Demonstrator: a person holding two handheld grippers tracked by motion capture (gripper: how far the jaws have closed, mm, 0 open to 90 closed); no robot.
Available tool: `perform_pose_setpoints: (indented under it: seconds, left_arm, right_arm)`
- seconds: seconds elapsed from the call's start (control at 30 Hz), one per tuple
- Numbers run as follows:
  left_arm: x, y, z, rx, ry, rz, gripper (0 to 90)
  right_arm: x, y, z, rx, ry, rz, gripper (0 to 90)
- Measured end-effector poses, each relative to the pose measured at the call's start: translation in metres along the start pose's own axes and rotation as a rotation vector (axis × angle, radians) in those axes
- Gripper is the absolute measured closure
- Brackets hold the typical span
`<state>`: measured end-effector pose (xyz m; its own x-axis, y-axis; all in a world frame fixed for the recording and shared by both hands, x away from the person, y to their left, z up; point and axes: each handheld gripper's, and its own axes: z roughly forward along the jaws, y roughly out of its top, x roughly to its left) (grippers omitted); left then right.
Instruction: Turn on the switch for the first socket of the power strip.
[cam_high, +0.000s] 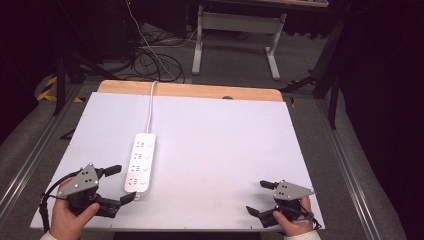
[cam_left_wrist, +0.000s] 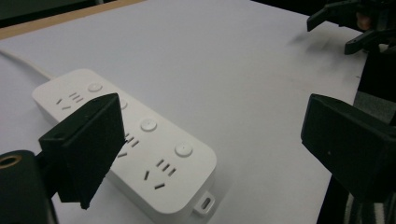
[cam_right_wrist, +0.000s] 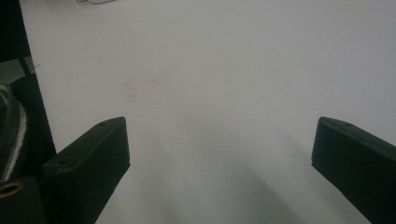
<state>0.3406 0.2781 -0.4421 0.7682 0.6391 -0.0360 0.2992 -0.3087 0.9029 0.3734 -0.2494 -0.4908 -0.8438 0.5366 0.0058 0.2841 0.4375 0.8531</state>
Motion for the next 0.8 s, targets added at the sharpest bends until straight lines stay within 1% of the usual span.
perform_pose_setpoints:
  seconds: [0.07, 0.2, 0.3, 0.37, 0.43, 0.47, 0.5, 0.57, 0.6, 0.63, 0.7, 0.73, 0.77, 0.8]
  left_arm:
    - [0.000, -0.006, 0.000, 0.009, 0.007, -0.008, 6.4]
    - [0.000, -0.017, -0.001, 0.033, 0.025, 0.011, 7.2]
    - [0.001, -0.025, -0.002, 0.044, 0.030, 0.001, 7.2]
    - [0.001, -0.030, -0.004, 0.055, 0.030, -0.021, 7.5]
    - [0.002, -0.036, -0.005, 0.063, 0.025, -0.056, 7.8]
    - [0.002, -0.039, -0.006, 0.058, 0.016, -0.075, 7.8]
    - [0.003, -0.042, -0.008, 0.058, 0.013, -0.082, 7.7]
    - [0.004, -0.046, -0.010, 0.067, 0.020, -0.071, 7.7]
    - [0.005, -0.047, -0.010, 0.069, 0.028, -0.057, 7.6]
    - [0.005, -0.049, -0.011, 0.073, 0.032, -0.055, 7.6]
    - [0.005, -0.049, -0.011, 0.076, 0.034, -0.038, 7.6]
    - [0.006, -0.049, -0.012, 0.082, 0.051, -0.015, 7.9]
    - [0.006, -0.049, -0.013, 0.091, 0.063, -0.007, 9.1]
    - [0.006, -0.048, -0.014, 0.103, 0.085, 0.016, 10.6]
  right_arm:
    - [0.000, 0.000, 0.000, -0.001, 0.000, 0.000, 4.8]
    - [0.000, 0.000, -0.001, -0.002, 0.000, 0.001, 4.8]
    - [0.000, 0.000, -0.001, -0.002, -0.001, 0.003, 4.8]
    - [0.000, 0.000, -0.001, -0.003, -0.003, 0.003, 4.8]
    - [0.000, 0.000, -0.001, -0.003, -0.003, 0.004, 4.8]
    - [0.000, 0.000, -0.001, -0.002, -0.003, 0.003, 4.7]
    - [0.000, 0.000, -0.001, -0.002, -0.004, 0.004, 4.7]
    - [0.000, 0.000, -0.001, -0.002, -0.003, 0.005, 4.7]
    - [0.000, 0.000, -0.002, -0.003, -0.004, 0.005, 4.7]
    - [0.000, -0.001, -0.002, -0.004, -0.005, 0.006, 4.7]
    - [0.000, 0.000, -0.002, -0.003, -0.005, 0.007, 4.7]
    - [0.000, 0.000, -0.002, -0.003, -0.007, 0.008, 4.8]
    - [-0.001, 0.000, -0.001, -0.002, -0.008, 0.009, 4.7]
    - [-0.001, 0.000, -0.001, -0.002, -0.008, 0.010, 4.8]
